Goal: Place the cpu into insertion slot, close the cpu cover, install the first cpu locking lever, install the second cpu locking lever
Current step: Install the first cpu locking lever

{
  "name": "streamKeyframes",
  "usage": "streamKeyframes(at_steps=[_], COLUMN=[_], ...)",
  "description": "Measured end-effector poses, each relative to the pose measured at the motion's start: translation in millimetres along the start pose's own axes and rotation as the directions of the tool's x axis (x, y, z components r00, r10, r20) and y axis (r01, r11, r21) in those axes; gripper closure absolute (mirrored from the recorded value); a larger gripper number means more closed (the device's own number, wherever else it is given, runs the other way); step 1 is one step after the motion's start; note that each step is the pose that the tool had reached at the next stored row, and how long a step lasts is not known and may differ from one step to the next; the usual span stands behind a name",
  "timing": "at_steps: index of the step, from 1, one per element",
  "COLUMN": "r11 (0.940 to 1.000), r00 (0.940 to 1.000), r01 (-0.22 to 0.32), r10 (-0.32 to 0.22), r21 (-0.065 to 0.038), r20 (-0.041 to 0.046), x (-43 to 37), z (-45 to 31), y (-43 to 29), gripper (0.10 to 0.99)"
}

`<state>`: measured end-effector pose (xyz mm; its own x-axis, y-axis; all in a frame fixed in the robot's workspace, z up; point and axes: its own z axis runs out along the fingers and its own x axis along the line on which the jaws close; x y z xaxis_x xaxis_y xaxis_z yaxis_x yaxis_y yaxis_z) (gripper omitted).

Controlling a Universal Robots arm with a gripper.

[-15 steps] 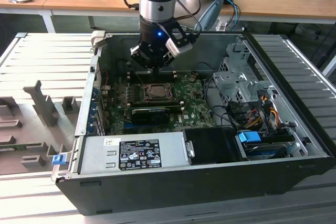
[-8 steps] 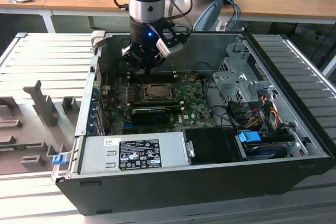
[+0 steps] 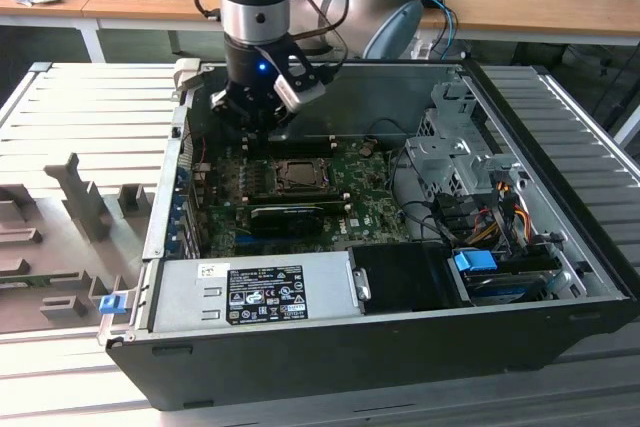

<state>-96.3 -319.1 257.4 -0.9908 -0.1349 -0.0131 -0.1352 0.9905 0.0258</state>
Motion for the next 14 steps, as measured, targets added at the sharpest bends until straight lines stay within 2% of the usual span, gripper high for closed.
streamKeyframes(at_steps=[1,6,10,12,14], r11=[1.0,1.0,1.0,0.9998,0.9996], r00=[1.0,1.0,1.0,0.9998,0.9996], r01=[0.0,0.0,-0.002,-0.022,-0.03], r10=[0.0,0.0,0.002,0.022,0.03], r21=[0.0,-0.002,-0.003,-0.003,-0.003], r20=[0.0,0.0002,0.0007,0.0013,0.0014], x=[4.1,11.0,12.1,12.7,15.8], z=[0.3,0.5,0.6,0.6,0.6], y=[0.6,4.0,7.2,7.4,8.9], gripper=[0.98,0.98,0.98,0.98,0.98])
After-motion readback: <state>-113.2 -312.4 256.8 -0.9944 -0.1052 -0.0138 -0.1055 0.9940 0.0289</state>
